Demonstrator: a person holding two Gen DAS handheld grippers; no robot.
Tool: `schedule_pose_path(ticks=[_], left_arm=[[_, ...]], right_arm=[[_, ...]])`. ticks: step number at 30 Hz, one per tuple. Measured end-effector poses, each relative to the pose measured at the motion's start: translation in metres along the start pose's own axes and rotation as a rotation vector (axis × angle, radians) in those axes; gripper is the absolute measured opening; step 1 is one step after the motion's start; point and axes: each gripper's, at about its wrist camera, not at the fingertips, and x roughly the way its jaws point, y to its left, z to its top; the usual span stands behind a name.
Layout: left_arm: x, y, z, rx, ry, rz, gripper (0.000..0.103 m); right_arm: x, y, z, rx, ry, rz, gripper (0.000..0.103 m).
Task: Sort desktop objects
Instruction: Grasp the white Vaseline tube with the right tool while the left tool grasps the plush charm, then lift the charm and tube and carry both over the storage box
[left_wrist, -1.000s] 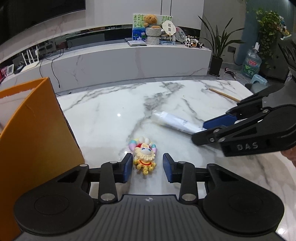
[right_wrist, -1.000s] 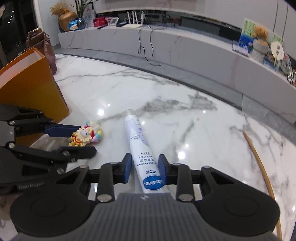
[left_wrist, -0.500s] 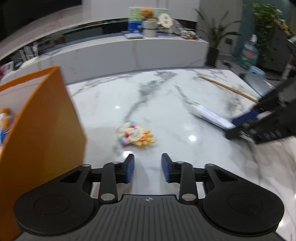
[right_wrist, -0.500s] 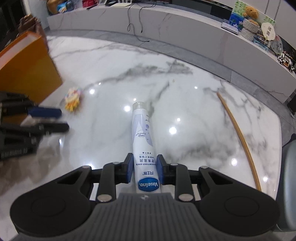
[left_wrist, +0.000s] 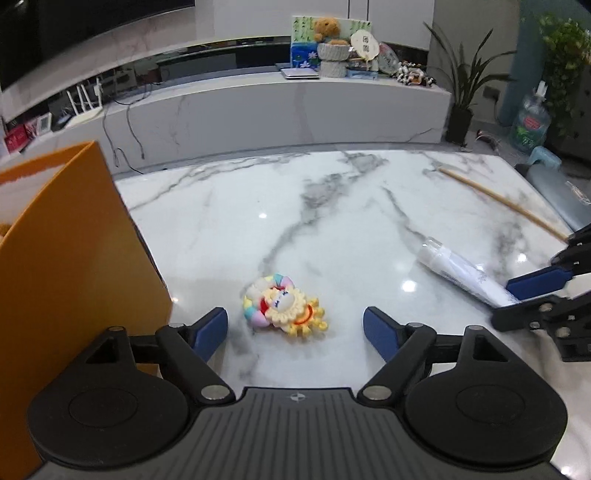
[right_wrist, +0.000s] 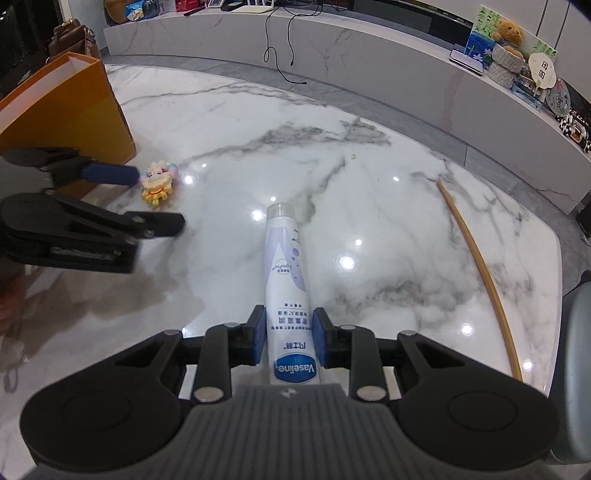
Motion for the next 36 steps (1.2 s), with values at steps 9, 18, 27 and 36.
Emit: schedule_pose_path(ticks=[9, 18, 27, 36], left_arm=[[0.000, 0.006, 0.001, -0.047, -0.003, -0.012, 0.096], [-0.008, 0.017, -0.004, -0.025, -0.043, 0.022, 0.044], [-0.016, 0.015, -0.007, -0.011, -0.047, -0.050, 0.043], [-0.033, 0.000, -0.006, 0.067, -0.078, -0.075, 0.042]], right_arm=[[-0.003, 0.001, -0.003, -0.007, -0.002, -0.003, 0.029], [-0.004, 0.001, -0.005, -0.012, -0.001, -0.005, 0.029], [-0.005, 0.000, -0.005, -0.012, 0.009, -0.003, 0.029], [-0.017, -0.005, -0.002, 0.047, 0.001, 0.011, 0.024]])
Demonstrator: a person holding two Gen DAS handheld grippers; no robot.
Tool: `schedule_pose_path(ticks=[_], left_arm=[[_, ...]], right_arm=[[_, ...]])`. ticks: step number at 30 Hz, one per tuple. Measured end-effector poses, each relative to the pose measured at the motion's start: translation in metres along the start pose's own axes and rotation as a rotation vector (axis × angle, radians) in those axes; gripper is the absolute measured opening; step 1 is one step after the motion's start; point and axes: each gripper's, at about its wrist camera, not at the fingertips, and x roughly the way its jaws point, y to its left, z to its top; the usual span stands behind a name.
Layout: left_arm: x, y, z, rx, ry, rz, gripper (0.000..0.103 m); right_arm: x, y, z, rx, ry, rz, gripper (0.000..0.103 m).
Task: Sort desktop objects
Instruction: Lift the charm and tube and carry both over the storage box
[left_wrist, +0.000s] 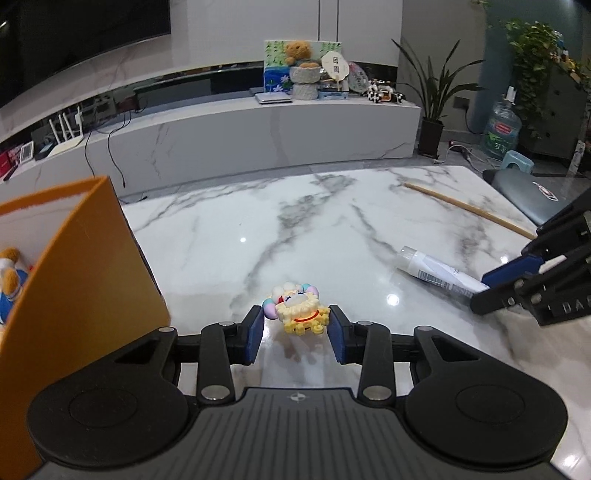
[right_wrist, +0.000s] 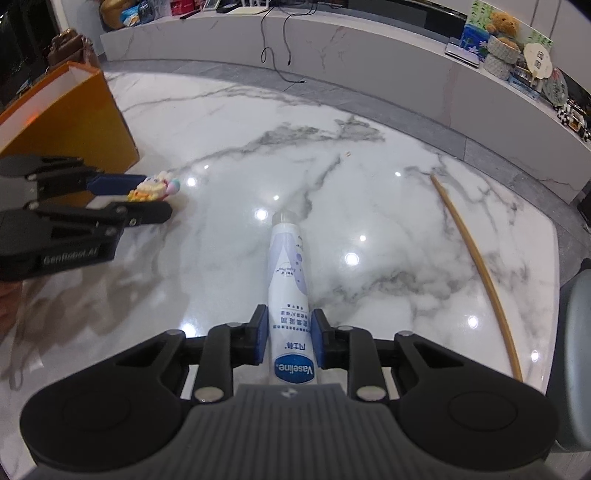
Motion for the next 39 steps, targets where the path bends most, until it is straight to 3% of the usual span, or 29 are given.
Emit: schedule_pose_path(ticks=[4, 8, 10, 12, 13, 14, 15, 20, 21, 22, 29, 39], left_arm=[[-0.010, 0.002, 0.004, -0.008, -0.015, -0.012, 0.042], [-0.020, 0.004, 0.006, -0.014, -0.028, -0.027, 0.042], [-0.023, 0.004, 0.007, -0.011, -0.032, -0.034, 0.042], [-0.027, 0.005, 0.008, -0.005, -0.036, -0.038, 0.042], [-0.029, 0.005, 0.008, -0.002, -0.037, -0.040, 0.042], [-0.030, 0.005, 0.008, -0.001, -0.039, -0.041, 0.042], [-0.032, 0.005, 0.009, -0.001, -0.040, -0.044, 0.043], [-0.044, 0.005, 0.011, 0.007, -0.052, -0.065, 0.043], [-0.046, 0.005, 0.012, 0.012, -0.056, -0.068, 0.043], [-0.048, 0.004, 0.012, 0.018, -0.058, -0.072, 0.043], [-0.065, 0.002, 0.019, 0.044, -0.076, -0.087, 0.043], [-0.097, 0.011, 0.032, 0.032, -0.129, -0.090, 0.043]], right_arm=[[-0.006, -0.002, 0.001, 0.036, 0.005, 0.008, 0.017], [0.000, 0.010, -0.009, 0.008, 0.127, 0.082, 0.020], [0.002, 0.016, -0.012, -0.012, 0.158, 0.074, 0.023], [0.003, 0.022, -0.010, -0.035, 0.141, 0.049, 0.027], [0.004, 0.024, -0.008, -0.042, 0.128, 0.042, 0.037], [0.005, 0.026, -0.005, -0.047, 0.114, 0.032, 0.041], [0.007, 0.028, -0.002, -0.051, 0.103, 0.021, 0.041], [0.022, 0.034, 0.014, -0.046, 0.079, -0.021, 0.040], [0.023, 0.034, 0.016, -0.040, 0.081, -0.022, 0.037], [0.022, 0.034, 0.018, -0.032, 0.084, -0.021, 0.027], [0.018, 0.035, 0.020, 0.003, 0.111, 0.025, 0.025], [-0.021, 0.048, 0.035, 0.012, 0.016, 0.009, 0.025]])
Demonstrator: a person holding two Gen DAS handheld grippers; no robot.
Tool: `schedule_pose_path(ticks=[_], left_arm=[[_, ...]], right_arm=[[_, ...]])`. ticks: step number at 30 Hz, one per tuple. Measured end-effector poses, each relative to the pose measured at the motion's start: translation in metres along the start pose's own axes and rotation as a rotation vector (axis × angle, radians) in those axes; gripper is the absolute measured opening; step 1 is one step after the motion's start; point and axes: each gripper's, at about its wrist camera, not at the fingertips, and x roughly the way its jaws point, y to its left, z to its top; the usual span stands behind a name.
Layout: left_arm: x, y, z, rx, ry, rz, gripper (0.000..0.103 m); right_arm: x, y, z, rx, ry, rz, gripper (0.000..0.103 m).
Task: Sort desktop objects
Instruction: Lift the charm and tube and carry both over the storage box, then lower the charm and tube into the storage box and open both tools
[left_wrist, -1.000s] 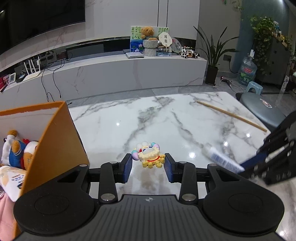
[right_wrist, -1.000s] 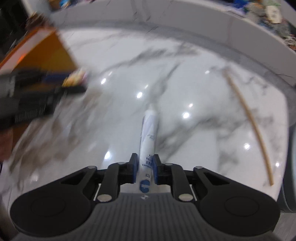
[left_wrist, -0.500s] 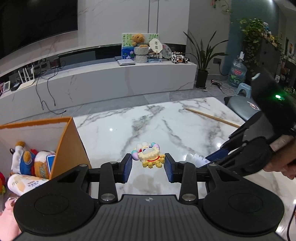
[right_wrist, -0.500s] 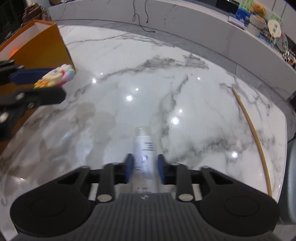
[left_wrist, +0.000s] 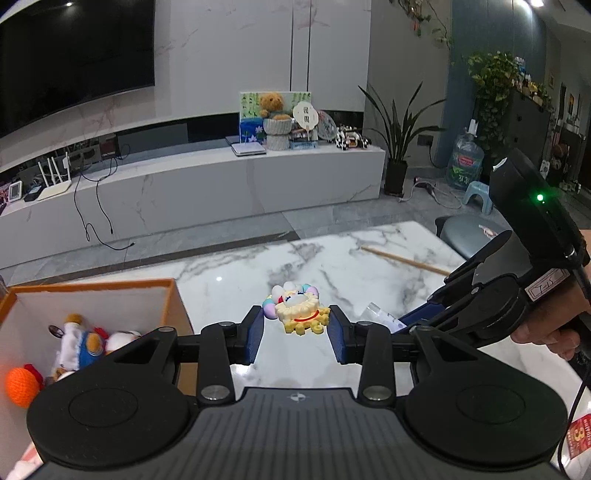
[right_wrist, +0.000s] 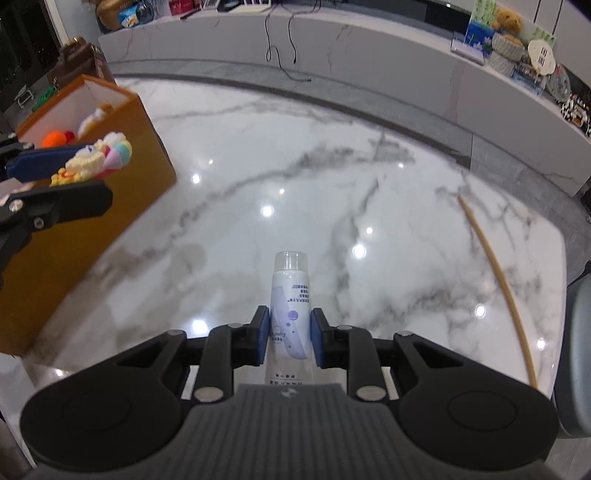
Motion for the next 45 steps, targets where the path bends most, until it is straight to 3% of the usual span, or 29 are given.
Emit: schedule_pose_path(ticks=[15, 26, 32, 45], left_arm=[[-0.067, 0.070, 0.021, -0.107, -0.091, 0.046, 0.043], [-0.100, 0.132, 0.015, -0.172, -0.106, 0.134, 0.043], [-0.099, 0.157, -0.003, -0.207, -0.057, 0.166, 0.043], [-0.090, 0.179, -0.036, -0.198, 0.052, 0.195, 0.043]], right_arm=[[-0.066, 0.076, 0.051, -0.061, -0.203, 0.040, 0.025], [-0.094, 0.157, 0.084, -0.136, -0.338, 0.154, 0.025], [-0.083, 0.202, 0.094, -0.183, -0.337, 0.235, 0.025], [-0.032, 0.250, 0.114, -0.250, -0.259, 0.233, 0.025]])
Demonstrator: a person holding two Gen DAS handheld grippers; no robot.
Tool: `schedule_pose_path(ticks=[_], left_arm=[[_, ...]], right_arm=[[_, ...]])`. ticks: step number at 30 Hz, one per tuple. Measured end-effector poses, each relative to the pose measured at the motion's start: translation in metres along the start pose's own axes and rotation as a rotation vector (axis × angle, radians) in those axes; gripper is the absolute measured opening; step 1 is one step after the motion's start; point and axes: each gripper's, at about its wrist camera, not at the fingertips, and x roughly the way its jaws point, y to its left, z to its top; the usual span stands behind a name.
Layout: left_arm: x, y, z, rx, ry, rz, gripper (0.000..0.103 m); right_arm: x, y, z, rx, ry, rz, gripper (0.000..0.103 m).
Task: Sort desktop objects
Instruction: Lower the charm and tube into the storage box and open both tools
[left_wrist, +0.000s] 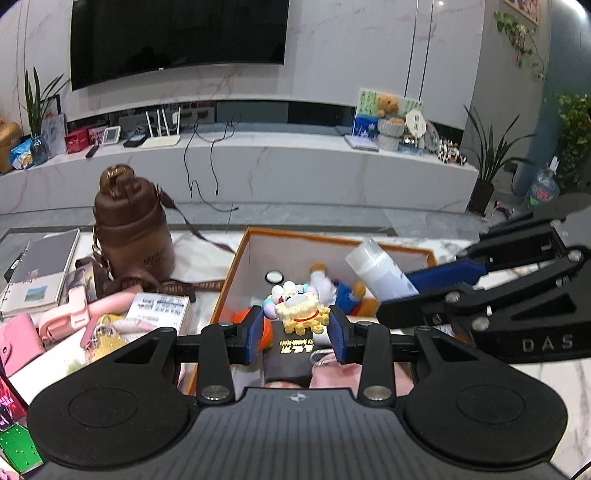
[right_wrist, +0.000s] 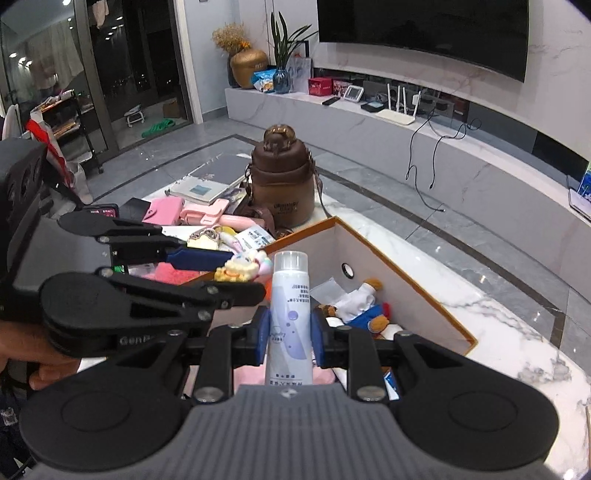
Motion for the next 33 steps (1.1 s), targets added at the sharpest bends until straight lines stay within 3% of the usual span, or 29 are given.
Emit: schedule_pose_path(ticks=[21, 27, 31, 33], left_arm=[[0.050, -0.004, -0.016, 0.074, 0.134, 0.027, 0.043], [0.061, -0.002, -0.018, 0.065, 0.209, 0.010, 0.044], [0.068, -0.003, -0.019, 0.068, 0.263, -0.006, 0.064], [0.069, -0.006, -0.020, 0.085, 0.273, -0.004, 0.066]], right_arm=[[0.063, -0.021, -0.010, 0.038, 0.119, -0.057, 0.025], [0.080, -0.024, -0.016, 0.042, 0.152, -0.072, 0.025], [0.086, -0.022, -0.020, 0.036, 0.159, -0.079, 0.028], [0.088, -0.021, -0.023, 0.037, 0.160, -0.087, 0.029]])
